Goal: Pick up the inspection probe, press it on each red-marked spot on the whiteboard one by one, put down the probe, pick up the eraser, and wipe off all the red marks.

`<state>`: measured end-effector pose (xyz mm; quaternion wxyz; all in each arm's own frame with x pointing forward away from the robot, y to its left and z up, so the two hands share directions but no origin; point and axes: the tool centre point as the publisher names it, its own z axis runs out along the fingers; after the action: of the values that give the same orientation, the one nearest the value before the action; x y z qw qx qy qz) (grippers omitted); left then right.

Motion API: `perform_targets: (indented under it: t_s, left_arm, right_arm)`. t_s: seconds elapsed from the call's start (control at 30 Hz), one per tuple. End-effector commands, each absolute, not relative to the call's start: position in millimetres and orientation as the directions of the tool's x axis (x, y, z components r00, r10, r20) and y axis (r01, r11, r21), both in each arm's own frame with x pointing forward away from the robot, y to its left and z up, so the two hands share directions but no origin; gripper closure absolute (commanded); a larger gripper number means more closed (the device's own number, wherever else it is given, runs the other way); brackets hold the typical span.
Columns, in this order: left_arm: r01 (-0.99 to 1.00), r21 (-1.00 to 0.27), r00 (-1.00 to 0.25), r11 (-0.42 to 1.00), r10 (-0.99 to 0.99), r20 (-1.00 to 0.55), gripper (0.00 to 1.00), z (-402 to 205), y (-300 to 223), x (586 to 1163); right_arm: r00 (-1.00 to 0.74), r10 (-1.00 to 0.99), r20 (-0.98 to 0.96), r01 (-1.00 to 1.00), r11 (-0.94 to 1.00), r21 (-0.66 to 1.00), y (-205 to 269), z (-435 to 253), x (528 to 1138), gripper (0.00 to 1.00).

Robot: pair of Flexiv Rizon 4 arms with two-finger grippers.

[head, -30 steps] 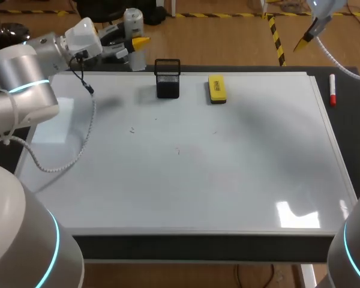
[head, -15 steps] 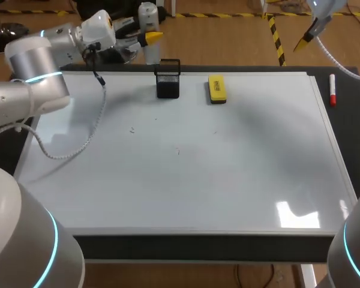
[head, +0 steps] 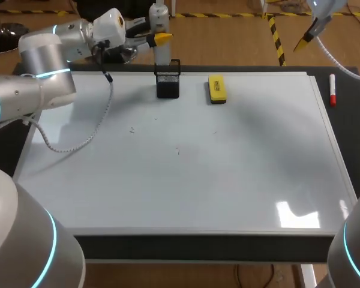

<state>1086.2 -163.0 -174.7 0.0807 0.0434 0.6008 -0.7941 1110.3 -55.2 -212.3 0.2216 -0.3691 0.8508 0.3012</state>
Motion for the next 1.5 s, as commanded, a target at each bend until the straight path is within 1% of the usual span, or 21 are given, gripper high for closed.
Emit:
perform_targets:
  t_s: [0.03,0.57,1.5]
  left_arm:
    - [0.175,-0.944,-0.985,-0.279,-0.060,-0.164,1.00,-182,-165,1090]
    - [0.145,-0.951,-0.989,-0.272,-0.028,-0.142,1.00,-197,-178,1095]
    - [0.072,-0.962,-0.997,-0.265,-0.012,-0.071,1.00,-236,-183,1104]
  right_arm:
    - [-0.628,-0.499,-0.597,-0.763,0.546,0.346,-56,-212,1110,0.00]
    - [-0.628,-0.499,-0.597,-0.763,0.546,0.346,-56,-212,1110,0.00]
    - [-0.628,-0.499,-0.597,-0.763,0.546,0.346,-56,-212,1110,0.00]
